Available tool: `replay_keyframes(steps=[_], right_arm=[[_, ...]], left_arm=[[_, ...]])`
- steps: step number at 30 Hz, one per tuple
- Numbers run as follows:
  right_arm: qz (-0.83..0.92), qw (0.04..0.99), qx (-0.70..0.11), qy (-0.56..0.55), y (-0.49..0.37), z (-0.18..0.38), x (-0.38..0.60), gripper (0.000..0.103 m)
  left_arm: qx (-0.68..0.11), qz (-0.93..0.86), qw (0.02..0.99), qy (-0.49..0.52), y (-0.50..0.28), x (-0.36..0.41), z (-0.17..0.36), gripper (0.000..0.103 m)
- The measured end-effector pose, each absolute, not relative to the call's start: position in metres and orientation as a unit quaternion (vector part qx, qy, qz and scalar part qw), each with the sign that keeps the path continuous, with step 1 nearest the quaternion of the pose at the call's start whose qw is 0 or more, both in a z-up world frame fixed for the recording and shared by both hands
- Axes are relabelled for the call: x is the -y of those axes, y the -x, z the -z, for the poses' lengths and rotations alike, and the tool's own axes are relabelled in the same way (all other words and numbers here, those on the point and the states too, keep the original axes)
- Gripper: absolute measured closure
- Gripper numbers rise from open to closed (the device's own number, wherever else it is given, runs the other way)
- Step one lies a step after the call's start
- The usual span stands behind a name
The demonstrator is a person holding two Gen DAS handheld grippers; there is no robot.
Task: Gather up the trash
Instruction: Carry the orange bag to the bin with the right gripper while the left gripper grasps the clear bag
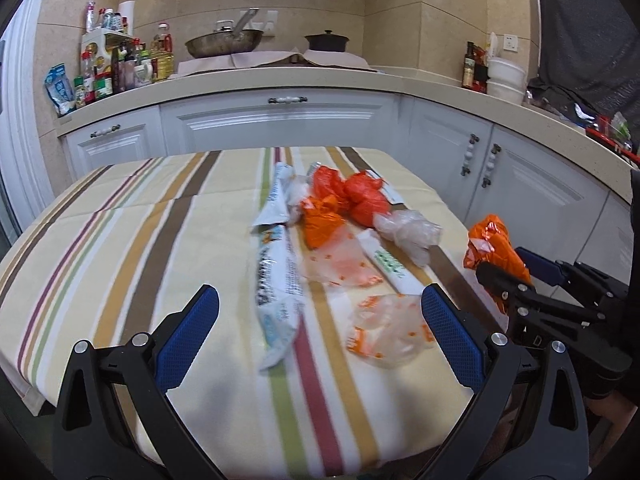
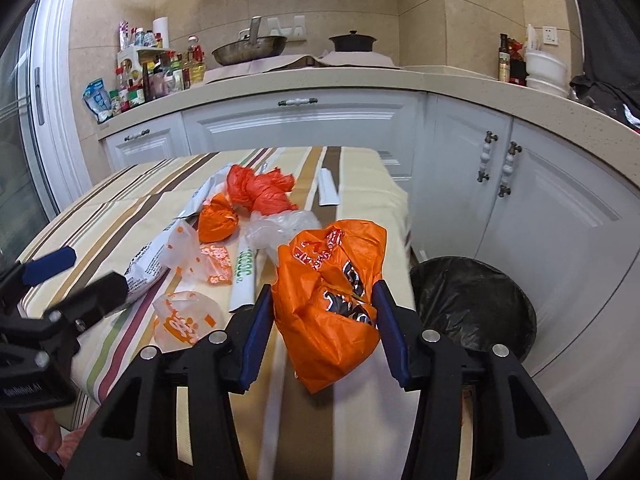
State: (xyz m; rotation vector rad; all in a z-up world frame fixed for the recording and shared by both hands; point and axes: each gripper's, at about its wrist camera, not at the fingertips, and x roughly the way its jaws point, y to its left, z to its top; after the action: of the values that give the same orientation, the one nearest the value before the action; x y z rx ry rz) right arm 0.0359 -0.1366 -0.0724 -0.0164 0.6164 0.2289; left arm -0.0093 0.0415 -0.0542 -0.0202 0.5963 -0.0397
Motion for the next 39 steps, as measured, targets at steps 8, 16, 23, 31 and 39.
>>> replay_keyframes(steps=[8, 16, 23, 31, 39], right_arm=[[-0.102, 0.948, -0.301, -0.017, -0.028, 0.074, 0.163, 0.054], [-0.100, 0.948, -0.302, -0.033, -0.027, 0.081, 0.174, 0.054], [-0.100, 0.947, -0.303, -0.035, -0.027, 0.084, 0.174, 0.054], [-0.100, 0.947, -0.303, -0.033, -0.028, 0.083, 0.175, 0.054], [-0.078, 0.953, -0.292, -0.026, -0.029, 0.073, 0.184, 0.054]], left_arm=[[-0.291, 0.030, 0.956, -0.032, 0.000, 0.001, 0.070, 0.004], [-0.318, 0.029, 0.947, -0.044, -0.010, 0.010, 0.093, 0.036], [-0.317, 0.043, 0.946, -0.055, -0.006, 0.009, 0.099, 0.068], [-0.310, 0.048, 0.948, -0.053, 0.000, 0.006, 0.095, 0.069], [-0.280, 0.064, 0.957, -0.039, 0.006, 0.005, 0.064, 0.069]])
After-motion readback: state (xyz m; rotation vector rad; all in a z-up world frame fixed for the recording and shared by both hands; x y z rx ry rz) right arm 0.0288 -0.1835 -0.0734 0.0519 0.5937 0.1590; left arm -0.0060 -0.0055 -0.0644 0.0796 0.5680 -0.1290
